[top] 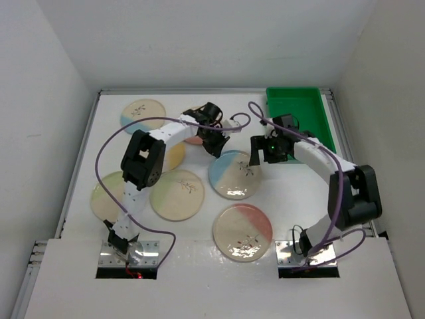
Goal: Place the plates into the plastic bin on the countertop
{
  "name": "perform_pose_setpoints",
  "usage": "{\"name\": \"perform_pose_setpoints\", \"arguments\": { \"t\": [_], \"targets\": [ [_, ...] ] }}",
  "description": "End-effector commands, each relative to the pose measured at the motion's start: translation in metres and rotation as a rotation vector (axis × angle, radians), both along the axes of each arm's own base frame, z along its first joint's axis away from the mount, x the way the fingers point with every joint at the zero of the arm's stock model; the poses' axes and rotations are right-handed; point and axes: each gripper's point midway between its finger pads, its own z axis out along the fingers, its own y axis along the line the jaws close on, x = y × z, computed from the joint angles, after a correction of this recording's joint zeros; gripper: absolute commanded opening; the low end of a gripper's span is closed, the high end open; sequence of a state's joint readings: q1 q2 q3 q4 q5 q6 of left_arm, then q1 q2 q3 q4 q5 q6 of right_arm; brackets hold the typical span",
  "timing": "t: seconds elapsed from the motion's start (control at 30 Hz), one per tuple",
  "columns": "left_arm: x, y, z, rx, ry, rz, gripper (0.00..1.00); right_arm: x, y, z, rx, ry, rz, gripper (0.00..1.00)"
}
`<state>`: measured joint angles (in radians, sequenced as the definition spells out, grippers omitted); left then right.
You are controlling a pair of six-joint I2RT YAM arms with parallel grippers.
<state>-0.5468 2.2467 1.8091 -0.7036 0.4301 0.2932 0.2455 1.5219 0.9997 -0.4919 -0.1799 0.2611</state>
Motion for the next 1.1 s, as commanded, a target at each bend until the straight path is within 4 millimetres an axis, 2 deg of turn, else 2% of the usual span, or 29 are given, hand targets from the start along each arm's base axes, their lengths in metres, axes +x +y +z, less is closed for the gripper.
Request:
{"name": "perform_pose_setpoints", "arguments": {
  "t": [0.0, 0.07, 0.1, 0.13, 0.2, 0.27, 0.33, 0.37, 0.4, 0.43, 0.47, 0.5, 0.53, 0.6, 0.63, 0.7, 0.8, 0.93, 1.03, 1.07],
  "targets": [
    [-0.001, -0.003, 0.094, -0.115, -0.205, -0.16, 0.0, 0.017, 0.034, -0.001, 0.108, -0.046, 0.135, 0.86],
    [-0.001, -0.002, 0.103, -0.121, -0.234, -0.175, 0.0, 0.024, 0.039, -0.003, 0.143, -0.051, 0.146, 0.86],
    [-0.003, -0.002, 0.101, -0.122, -0.235, -0.195, 0.0, 0.035, 0.046, -0.002, 0.168, -0.077, 0.168, 0.86],
    [-0.004, -0.001, 0.107, -0.12, -0.257, -0.216, 0.0, 0.038, 0.045, -0.004, 0.168, -0.079, 0.172, 0.86],
    [-0.003, 0.0, 0.111, -0.123, -0.271, -0.223, 0.0, 0.044, 0.057, -0.01, 0.2, -0.068, 0.227, 0.86],
    [-0.003, 0.0, 0.106, -0.118, -0.261, -0.223, 0.0, 0.038, 0.066, -0.024, 0.243, -0.01, 0.266, 0.84],
    [-0.003, 0.0, 0.106, -0.117, -0.268, -0.231, 0.0, 0.037, 0.07, -0.032, 0.258, 0.004, 0.283, 0.79],
    [-0.002, -0.003, 0.103, -0.126, -0.264, -0.236, 0.0, 0.031, 0.074, -0.043, 0.293, 0.045, 0.296, 0.75],
    [0.001, -0.005, 0.105, -0.132, -0.279, -0.236, 0.0, 0.028, 0.076, -0.045, 0.311, 0.061, 0.301, 0.67],
    [0.002, -0.006, 0.1, -0.133, -0.269, -0.227, 0.0, 0.026, 0.077, -0.047, 0.335, 0.076, 0.304, 0.62],
    [0.003, -0.008, 0.102, -0.148, -0.267, -0.219, 0.0, 0.018, 0.088, -0.043, 0.414, 0.106, 0.343, 0.59],
    [0.006, -0.01, 0.093, -0.144, -0.259, -0.219, 0.0, 0.015, 0.091, -0.044, 0.441, 0.119, 0.345, 0.56],
    [0.013, -0.009, 0.096, -0.156, -0.279, -0.203, 0.0, 0.012, 0.094, -0.043, 0.459, 0.125, 0.353, 0.46],
    [0.024, -0.007, 0.085, -0.153, -0.269, -0.162, 0.0, 0.007, 0.094, -0.042, 0.485, 0.138, 0.358, 0.31],
    [0.027, -0.009, 0.084, -0.156, -0.276, -0.162, 0.0, 0.008, 0.092, -0.038, 0.494, 0.135, 0.342, 0.13],
    [0.036, -0.006, 0.075, -0.163, -0.251, -0.127, 0.0, 0.009, 0.09, -0.032, 0.528, 0.127, 0.33, 0.0],
    [0.041, -0.009, 0.079, -0.169, -0.265, -0.127, 0.0, 0.023, 0.077, -0.014, 0.567, 0.065, 0.277, 0.0],
    [0.06, -0.003, 0.099, -0.182, -0.309, -0.071, 0.0, 0.04, 0.071, 0.017, 0.637, 0.01, 0.224, 0.0],
    [0.085, 0.011, 0.141, -0.227, -0.367, 0.024, 0.4, 0.057, 0.065, 0.052, 0.668, -0.05, 0.17, 0.0],
    [0.095, 0.025, 0.156, -0.261, -0.363, 0.081, 0.51, 0.065, 0.063, 0.07, 0.688, -0.095, 0.155, 0.0]
  ]
}}
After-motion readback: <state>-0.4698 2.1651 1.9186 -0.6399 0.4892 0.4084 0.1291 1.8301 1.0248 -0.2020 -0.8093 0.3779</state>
